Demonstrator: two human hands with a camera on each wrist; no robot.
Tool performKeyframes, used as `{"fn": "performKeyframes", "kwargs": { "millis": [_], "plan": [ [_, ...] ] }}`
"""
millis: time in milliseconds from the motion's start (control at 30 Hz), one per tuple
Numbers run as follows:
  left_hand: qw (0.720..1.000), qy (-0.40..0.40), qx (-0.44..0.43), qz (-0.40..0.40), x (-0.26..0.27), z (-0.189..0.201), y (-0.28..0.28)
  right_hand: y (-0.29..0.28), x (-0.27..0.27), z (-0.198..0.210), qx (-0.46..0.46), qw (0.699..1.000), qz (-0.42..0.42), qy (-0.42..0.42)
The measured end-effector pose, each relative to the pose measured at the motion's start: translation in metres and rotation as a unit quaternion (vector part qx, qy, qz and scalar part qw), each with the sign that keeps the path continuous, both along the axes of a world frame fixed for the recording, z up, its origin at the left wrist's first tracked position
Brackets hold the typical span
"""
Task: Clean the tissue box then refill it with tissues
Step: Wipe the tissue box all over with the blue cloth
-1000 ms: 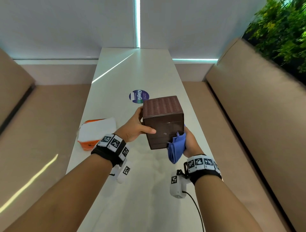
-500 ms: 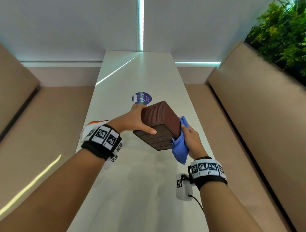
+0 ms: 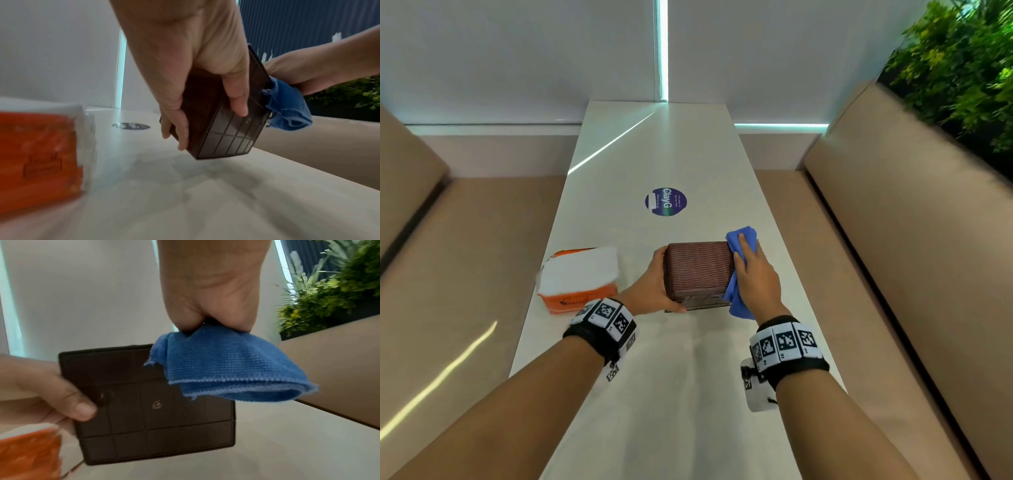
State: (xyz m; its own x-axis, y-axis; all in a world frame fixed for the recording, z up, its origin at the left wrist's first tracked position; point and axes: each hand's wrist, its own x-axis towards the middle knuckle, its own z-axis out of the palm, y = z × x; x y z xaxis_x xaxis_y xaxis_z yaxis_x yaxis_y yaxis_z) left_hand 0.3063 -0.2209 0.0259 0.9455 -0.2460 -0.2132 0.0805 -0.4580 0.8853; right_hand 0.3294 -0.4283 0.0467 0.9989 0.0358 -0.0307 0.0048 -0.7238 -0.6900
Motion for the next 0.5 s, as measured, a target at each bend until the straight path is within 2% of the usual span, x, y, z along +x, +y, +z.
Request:
{"fn": "performKeyframes", "kwargs": {
  "millis": [167, 333, 433, 500],
  "plan": [
    [0.999, -0.003, -0.019, 0.042, -0.002, -0.008, -0.005, 0.030, -0.003, 0.002, -0.172, 0.983, 0.061, -0.021],
    [0.997, 0.009, 0.013, 0.074, 0.000, -0.012, -0.015, 0.080, -0.027, 0.006, -0.163, 0.967, 0.187, -0.056],
    [0.996, -0.010, 0.002, 0.087, -0.002, -0.015, -0.014, 0.082, -0.029, 0.001, -0.203, 0.955, 0.205, -0.069],
    [0.999, -0.050, 0.013, 0.017, -0.001, -0.010, -0.018, 0.074, -0.027, -0.002, -0.211, 0.956, 0.194, -0.063]
  ]
}}
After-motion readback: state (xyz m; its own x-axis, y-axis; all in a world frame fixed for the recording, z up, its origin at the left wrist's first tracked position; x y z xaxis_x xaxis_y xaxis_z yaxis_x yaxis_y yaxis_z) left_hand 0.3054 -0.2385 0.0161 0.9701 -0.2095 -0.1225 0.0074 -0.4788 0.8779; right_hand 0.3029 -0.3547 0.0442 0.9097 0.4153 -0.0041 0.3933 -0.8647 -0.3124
